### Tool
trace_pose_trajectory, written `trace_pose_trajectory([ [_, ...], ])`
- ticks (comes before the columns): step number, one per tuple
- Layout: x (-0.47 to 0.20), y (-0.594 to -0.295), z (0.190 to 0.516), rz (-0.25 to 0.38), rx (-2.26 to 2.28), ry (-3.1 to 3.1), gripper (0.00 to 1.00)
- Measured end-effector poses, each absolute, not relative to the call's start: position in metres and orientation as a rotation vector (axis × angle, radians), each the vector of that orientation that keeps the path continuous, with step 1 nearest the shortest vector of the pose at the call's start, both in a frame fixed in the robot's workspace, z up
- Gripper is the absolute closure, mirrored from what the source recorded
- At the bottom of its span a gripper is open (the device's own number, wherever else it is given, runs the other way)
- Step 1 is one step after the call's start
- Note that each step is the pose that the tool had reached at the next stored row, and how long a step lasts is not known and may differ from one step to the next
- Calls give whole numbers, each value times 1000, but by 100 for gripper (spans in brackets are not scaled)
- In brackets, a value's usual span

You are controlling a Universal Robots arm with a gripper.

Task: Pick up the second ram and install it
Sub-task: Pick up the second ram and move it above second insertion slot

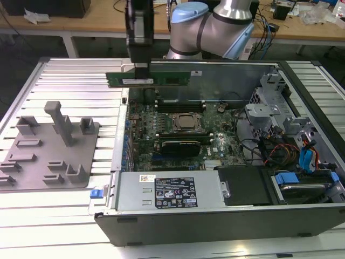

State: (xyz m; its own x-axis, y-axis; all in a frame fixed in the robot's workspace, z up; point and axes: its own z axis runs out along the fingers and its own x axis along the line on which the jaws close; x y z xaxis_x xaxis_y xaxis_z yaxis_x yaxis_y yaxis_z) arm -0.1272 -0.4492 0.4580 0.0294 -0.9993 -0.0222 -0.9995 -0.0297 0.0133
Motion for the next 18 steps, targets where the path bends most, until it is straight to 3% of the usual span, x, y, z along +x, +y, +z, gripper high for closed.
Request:
trace_pose_trajectory([
  [6, -80, -449, 448, 41, -2250, 2185, 90],
  [18, -66, -426, 415, 42, -2251, 2185, 90],
])
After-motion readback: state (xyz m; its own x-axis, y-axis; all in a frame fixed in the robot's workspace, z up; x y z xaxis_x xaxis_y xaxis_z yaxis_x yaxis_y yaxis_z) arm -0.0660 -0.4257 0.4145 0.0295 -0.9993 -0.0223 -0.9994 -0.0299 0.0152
